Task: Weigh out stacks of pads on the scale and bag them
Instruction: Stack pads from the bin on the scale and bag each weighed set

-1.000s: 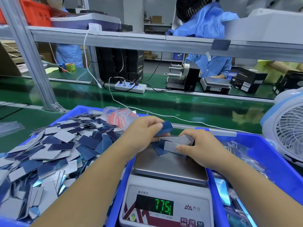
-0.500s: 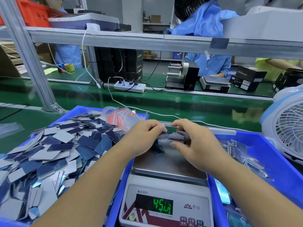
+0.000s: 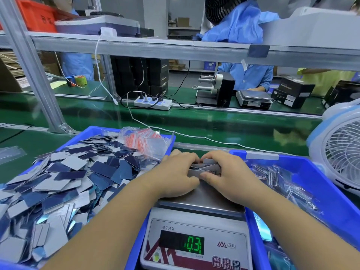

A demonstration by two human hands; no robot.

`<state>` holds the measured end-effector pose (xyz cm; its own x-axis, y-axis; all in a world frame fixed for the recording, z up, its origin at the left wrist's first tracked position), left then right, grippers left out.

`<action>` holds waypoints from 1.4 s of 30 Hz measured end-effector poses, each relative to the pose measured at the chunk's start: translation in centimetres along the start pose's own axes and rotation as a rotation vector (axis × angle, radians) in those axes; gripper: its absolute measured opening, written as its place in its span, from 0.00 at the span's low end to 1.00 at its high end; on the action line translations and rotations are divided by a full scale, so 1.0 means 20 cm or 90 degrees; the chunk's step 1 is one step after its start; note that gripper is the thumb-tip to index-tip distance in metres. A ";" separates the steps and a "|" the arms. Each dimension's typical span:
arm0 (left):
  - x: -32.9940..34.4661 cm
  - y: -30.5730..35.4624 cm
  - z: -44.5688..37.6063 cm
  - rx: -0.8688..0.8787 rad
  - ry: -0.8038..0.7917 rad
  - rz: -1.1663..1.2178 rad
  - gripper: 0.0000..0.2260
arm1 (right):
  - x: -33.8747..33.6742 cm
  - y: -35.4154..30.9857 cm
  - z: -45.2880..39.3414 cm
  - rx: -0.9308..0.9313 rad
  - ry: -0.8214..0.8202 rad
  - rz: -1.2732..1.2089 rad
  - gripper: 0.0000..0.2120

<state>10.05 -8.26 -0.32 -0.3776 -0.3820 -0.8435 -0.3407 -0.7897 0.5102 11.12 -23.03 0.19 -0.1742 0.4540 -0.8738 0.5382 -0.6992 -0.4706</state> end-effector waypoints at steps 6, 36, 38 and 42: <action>-0.04 -0.03 0.01 0.008 0.075 0.087 0.22 | -0.03 0.01 0.01 0.010 0.046 -0.008 0.09; -0.02 -0.02 -0.02 0.004 0.057 -0.043 0.14 | -0.29 0.16 0.07 0.093 0.269 -0.365 0.11; -0.02 -0.03 -0.01 0.007 0.079 -0.026 0.17 | -0.21 0.14 0.04 0.098 0.197 -0.305 0.11; -0.05 -0.05 0.00 -0.009 0.120 0.026 0.22 | -0.12 0.13 0.01 0.095 0.086 -0.160 0.12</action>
<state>10.83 -7.06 -0.08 -0.2221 -0.4959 -0.8395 -0.3164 -0.7778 0.5431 12.76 -25.97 1.08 -0.1699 0.6853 -0.7082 0.3640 -0.6242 -0.6913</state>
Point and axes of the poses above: each hand's wrist, its own z-axis away from the middle knuckle, its own x-axis out of the palm, y = z × x, the point moved 5 cm from there along -z, towards the middle knuckle, and after that the axes turned 14 degrees about -y, right-handed, at the moved point
